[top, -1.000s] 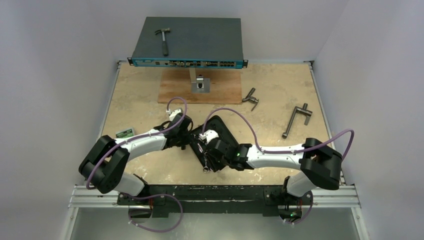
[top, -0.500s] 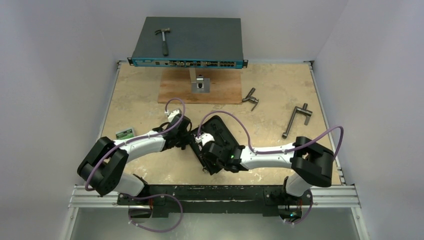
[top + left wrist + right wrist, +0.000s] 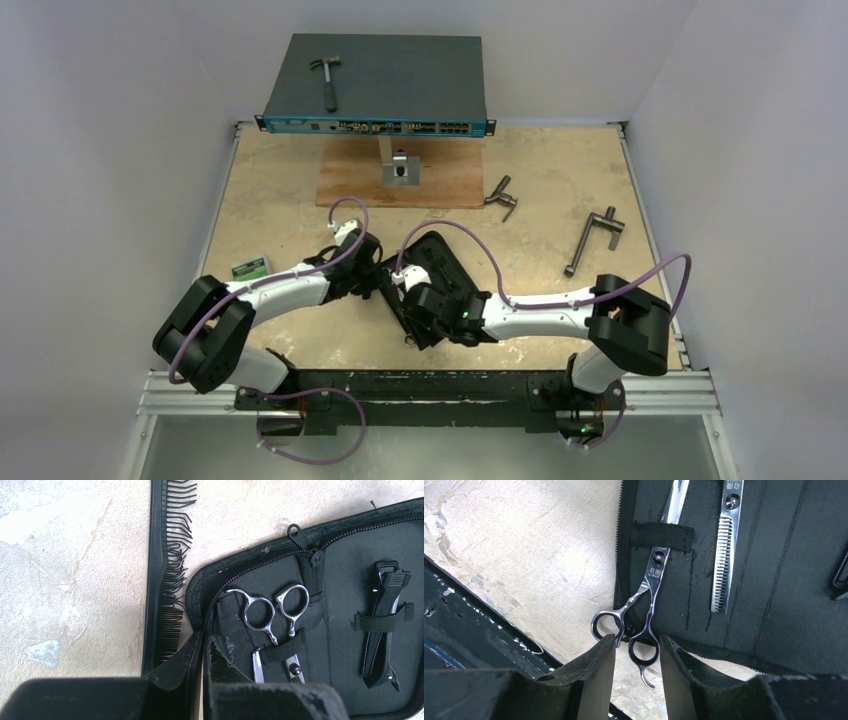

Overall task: Sort the hair-cutting tools
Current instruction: Adjust the scissors in the hairdressing tool bag.

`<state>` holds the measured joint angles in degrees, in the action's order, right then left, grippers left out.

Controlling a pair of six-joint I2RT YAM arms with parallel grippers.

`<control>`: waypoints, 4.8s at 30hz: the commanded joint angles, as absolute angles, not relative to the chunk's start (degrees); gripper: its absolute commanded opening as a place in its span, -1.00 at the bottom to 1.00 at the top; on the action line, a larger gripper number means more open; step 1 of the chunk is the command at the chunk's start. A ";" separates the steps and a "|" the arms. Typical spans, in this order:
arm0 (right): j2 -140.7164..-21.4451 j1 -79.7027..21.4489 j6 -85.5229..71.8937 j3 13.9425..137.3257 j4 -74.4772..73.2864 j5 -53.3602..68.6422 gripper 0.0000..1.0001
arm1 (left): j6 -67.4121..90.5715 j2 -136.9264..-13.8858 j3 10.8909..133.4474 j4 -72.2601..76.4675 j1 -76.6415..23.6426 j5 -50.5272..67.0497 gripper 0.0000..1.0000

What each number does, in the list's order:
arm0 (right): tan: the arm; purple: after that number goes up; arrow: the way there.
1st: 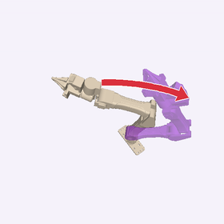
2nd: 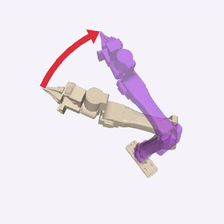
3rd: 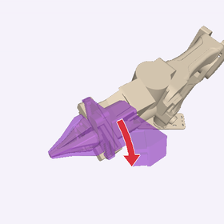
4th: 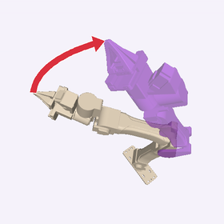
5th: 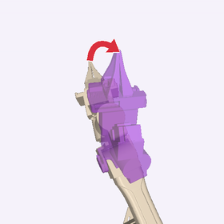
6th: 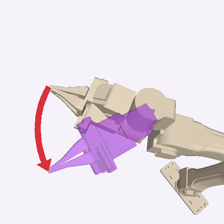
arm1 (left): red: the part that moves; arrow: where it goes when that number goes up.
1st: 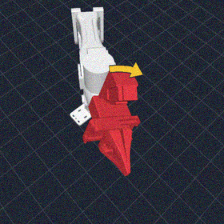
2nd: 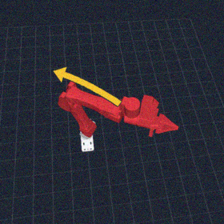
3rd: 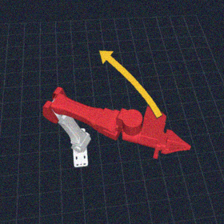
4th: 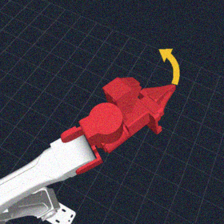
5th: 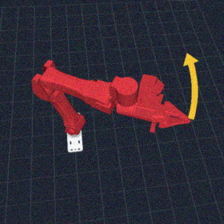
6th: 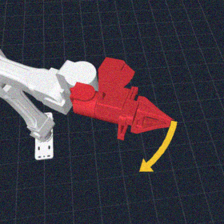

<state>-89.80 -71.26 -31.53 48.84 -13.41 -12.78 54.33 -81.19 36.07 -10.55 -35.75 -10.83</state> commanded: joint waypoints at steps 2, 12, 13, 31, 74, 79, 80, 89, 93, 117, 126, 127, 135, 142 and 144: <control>-86.57 -71.88 -32.72 50.96 -14.70 -14.45 -0.27 | 55.17 -80.09 35.11 -10.37 -35.95 -8.91 -1.00; -90.92 -73.14 -34.73 52.49 -15.48 -12.09 -0.32 | 55.37 -79.72 34.82 -10.12 -35.97 -8.96 -1.00; -91.38 -73.13 -35.18 52.53 -15.38 -12.18 -0.32 | 55.37 -79.65 34.73 -10.15 -36.04 -8.96 -1.00; -96.27 -72.83 -37.73 53.25 -16.90 -15.10 -0.60 | 54.96 -79.61 33.75 -8.64 -36.71 -7.84 -1.00; -93.61 -65.30 -28.80 52.32 -13.54 -10.00 -0.36 | 54.40 -80.49 32.85 -7.08 -38.08 -7.17 -1.00; -92.91 -65.30 -29.08 50.67 -14.67 -11.50 -0.46 | 54.48 -80.68 32.74 -6.87 -38.06 -7.03 -1.00; -92.55 -65.30 -29.01 50.29 -14.73 -11.52 -0.46 | 54.49 -80.68 32.70 -6.86 -38.12 -7.08 -1.00; -93.16 -65.30 -27.71 49.83 -14.58 -9.71 -0.56 | 54.76 -80.69 32.61 -6.68 -38.17 -6.95 -1.00; -94.22 -65.29 -27.18 49.96 -14.55 -10.08 -0.83 | 54.76 -80.68 32.52 -6.61 -38.15 -6.88 -1.00; -96.87 -63.37 -23.91 50.58 -9.08 -12.95 -1.00 | 56.02 -81.45 30.49 -1.11 -42.62 -5.07 -1.00; -96.86 -62.20 -25.96 50.16 -6.50 -16.23 -1.00 | 56.78 -81.70 29.90 -0.90 -44.79 -5.67 -1.00; -96.92 -62.04 -26.05 50.10 -6.27 -16.51 -1.00 | 56.85 -81.72 29.77 -0.88 -44.97 -5.71 -1.00; -97.85 -61.63 -26.50 50.01 -4.15 -17.43 -1.00 | 57.56 -82.81 28.93 1.76 -45.91 -5.35 -1.00; -98.65 -61.36 -26.14 50.06 -2.44 -18.48 -1.00 | 58.09 -84.08 29.13 2.54 -46.88 -4.40 -1.00; -99.01 -61.09 -25.91 50.16 -2.10 -18.82 -1.00 | 58.17 -84.03 29.09 2.55 -47.14 -4.40 -1.00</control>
